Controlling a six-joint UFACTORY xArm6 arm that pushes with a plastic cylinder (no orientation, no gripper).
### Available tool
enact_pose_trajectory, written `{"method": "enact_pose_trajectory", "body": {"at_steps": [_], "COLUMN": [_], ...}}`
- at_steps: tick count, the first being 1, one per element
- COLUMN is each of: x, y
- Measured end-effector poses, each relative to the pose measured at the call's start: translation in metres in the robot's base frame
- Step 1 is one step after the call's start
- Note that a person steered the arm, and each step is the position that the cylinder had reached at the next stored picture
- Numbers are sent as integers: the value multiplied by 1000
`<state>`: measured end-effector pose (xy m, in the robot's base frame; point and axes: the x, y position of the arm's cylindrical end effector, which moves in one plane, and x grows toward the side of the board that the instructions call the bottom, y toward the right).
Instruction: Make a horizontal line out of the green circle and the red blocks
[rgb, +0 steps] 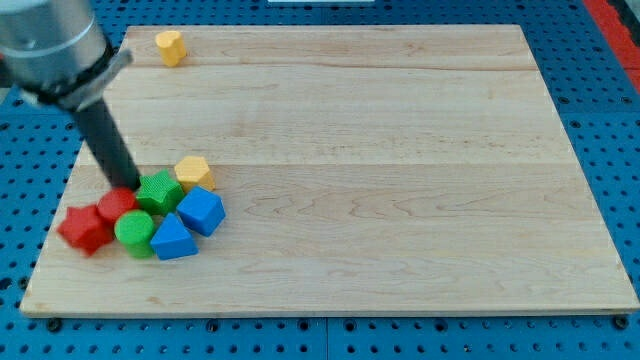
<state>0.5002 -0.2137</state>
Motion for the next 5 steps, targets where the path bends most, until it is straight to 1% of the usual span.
{"method": "enact_pose_trajectory", "body": {"at_steps": [1,3,4,5], "x": [35,31,-1,28], "y": [11,131,131,135]}}
